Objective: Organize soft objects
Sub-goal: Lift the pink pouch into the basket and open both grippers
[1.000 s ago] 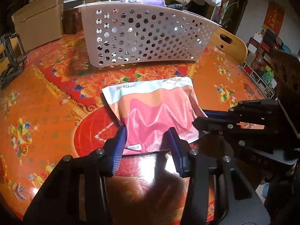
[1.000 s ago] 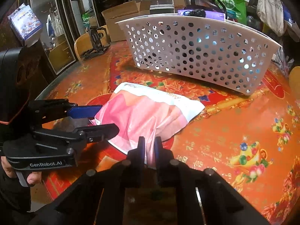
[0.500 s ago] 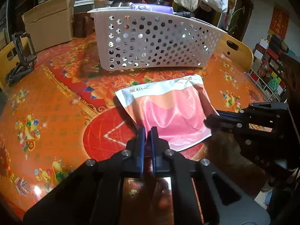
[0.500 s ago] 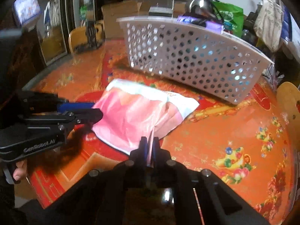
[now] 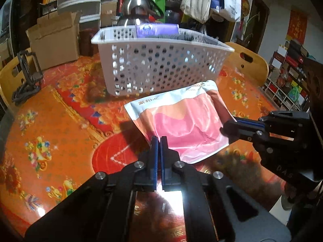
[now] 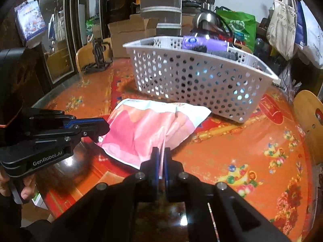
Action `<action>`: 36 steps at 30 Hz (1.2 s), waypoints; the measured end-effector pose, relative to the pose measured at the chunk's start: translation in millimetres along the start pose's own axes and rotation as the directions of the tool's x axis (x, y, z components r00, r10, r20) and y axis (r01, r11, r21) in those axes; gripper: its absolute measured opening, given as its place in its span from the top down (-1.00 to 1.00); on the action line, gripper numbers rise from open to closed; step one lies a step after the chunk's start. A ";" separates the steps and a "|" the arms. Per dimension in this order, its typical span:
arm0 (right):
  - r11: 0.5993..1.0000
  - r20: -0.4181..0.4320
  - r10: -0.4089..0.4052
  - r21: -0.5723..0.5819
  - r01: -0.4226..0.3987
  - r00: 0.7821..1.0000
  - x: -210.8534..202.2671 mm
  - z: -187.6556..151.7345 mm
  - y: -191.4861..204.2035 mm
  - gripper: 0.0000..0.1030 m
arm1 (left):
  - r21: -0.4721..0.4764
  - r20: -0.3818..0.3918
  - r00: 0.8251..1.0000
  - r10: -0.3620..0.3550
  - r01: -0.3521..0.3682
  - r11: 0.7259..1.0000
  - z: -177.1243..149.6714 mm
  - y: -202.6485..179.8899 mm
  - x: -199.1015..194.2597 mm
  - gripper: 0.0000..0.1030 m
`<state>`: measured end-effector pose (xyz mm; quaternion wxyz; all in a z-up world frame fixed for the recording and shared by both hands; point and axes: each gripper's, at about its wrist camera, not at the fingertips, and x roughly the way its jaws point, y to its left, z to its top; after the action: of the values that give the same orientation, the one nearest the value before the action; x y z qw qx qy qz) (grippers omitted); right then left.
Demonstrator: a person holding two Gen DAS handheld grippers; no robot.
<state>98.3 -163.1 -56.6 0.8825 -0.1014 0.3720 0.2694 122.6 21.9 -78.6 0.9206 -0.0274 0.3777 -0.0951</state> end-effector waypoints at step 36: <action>0.976 0.200 -0.211 -0.019 0.219 0.957 12.1 207.9 -87.7 0.95 | 0.042 0.118 0.984 0.130 -0.136 0.990 266.1 -1.1 61.2 0.96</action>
<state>278.7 -152.5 79.0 0.9367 -0.1321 0.2640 0.1883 351.5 3.1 69.0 0.9455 0.0154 0.3227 -0.0410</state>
